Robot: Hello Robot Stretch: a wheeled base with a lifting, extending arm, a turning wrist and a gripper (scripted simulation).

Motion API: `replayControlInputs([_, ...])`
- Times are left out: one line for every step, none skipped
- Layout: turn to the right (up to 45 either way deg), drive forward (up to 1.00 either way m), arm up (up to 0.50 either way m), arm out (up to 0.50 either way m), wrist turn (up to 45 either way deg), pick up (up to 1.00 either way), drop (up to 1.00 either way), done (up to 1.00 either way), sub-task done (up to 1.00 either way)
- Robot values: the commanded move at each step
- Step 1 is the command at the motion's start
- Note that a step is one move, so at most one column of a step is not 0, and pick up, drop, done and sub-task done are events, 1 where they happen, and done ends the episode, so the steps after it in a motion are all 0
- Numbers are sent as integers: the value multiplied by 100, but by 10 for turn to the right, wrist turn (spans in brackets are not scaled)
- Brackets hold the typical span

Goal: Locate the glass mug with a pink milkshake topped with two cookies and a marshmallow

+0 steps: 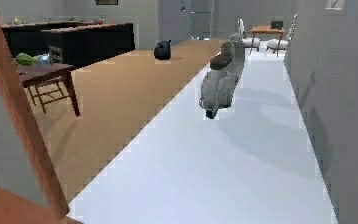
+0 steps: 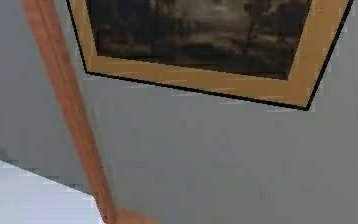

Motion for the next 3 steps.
replayControlInputs([0, 100, 0, 0, 0, 0, 0, 0, 0])
replayControlInputs([90, 0, 0, 0, 0, 0, 0, 0, 0])
replayControlInputs([0, 15, 0, 0, 0, 0, 0, 0, 0])
